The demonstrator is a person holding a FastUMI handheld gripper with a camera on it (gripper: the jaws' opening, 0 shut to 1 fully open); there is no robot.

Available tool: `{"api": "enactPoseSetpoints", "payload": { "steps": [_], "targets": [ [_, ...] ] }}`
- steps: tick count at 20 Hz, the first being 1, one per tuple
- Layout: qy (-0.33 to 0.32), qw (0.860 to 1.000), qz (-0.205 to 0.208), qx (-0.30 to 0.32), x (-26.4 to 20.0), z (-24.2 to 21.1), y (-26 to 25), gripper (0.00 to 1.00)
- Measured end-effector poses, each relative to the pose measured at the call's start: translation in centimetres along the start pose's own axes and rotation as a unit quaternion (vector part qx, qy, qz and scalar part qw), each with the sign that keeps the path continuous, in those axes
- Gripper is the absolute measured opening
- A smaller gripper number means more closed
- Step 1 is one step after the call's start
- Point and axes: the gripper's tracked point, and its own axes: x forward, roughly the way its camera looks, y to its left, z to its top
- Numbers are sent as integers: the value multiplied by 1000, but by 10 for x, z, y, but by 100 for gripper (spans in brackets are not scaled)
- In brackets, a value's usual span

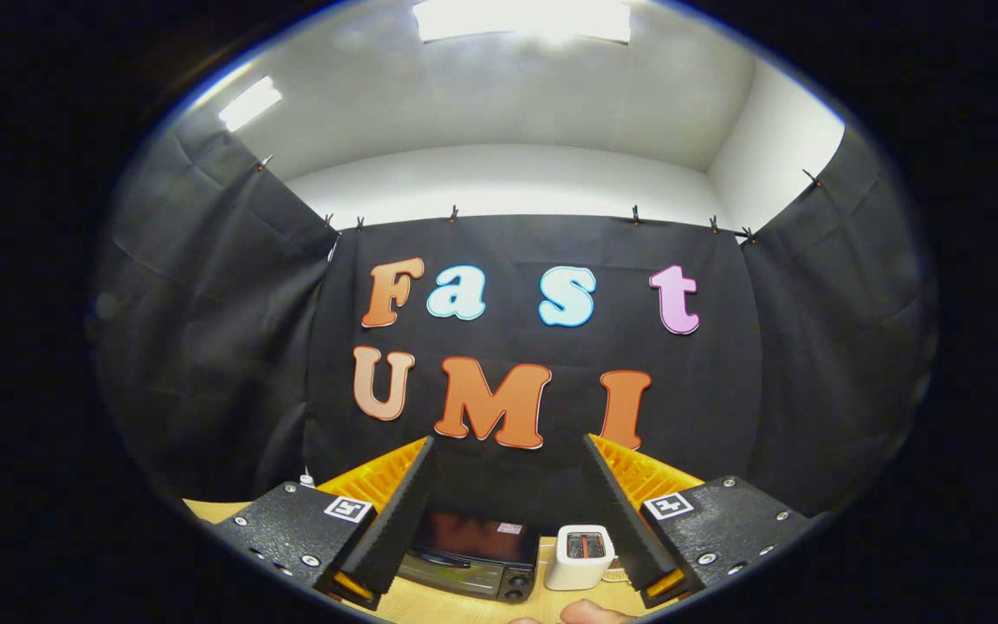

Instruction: Open the toaster oven, put the food inside, and close the toaster oven door.

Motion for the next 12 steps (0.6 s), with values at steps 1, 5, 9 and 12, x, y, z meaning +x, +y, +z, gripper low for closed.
{"api": "enactPoseSetpoints", "payload": {
  "steps": [1,5,9,12],
  "targets": [
    [-5,1000,4,6,-3,8,-1,98],
    [-22,1000,7,-8,-14,26,-11,98],
    [-32,999,11,-17,-26,32,-11,99],
    [-25,1000,8,-11,-26,30,-18,99]
  ]
}}
